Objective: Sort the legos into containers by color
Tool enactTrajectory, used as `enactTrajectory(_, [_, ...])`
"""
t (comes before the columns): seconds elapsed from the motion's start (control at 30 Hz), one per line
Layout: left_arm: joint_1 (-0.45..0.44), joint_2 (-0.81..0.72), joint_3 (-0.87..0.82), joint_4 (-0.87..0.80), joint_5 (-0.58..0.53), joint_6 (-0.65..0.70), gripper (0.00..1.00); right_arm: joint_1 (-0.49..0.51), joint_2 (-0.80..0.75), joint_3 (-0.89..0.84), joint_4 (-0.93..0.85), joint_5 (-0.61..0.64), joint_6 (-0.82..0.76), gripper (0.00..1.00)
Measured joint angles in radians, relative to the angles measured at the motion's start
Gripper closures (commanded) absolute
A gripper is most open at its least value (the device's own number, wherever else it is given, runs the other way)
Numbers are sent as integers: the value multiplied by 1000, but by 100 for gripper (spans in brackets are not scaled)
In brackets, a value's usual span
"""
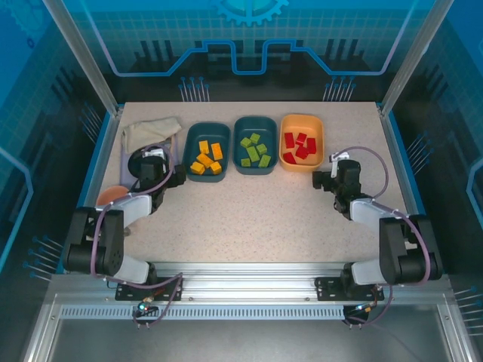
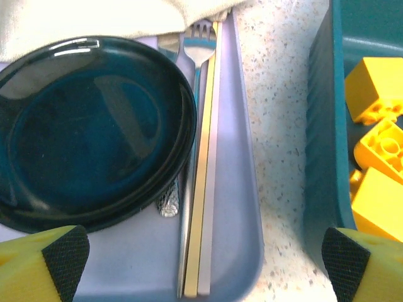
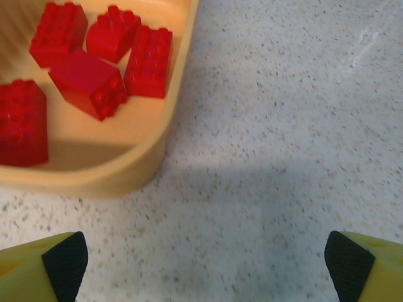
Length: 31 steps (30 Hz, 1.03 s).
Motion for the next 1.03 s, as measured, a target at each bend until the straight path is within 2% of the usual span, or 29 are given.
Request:
enactTrajectory(0.17, [20, 18, -40, 146, 55, 29, 1, -11, 68, -5, 113, -73, -18, 0])
enactTrajectory(0.3, [20, 23, -177, 341, 62, 36, 1, -7, 69, -117, 318, -93, -31, 0])
enactTrajectory(0.57, [3, 44, -200, 422, 39, 43, 1, 21, 85, -131, 377, -51, -35, 0])
enactTrajectory(1.03, [2, 44, -200, 442, 35, 44, 1, 21, 85, -129, 395, -33, -36, 0])
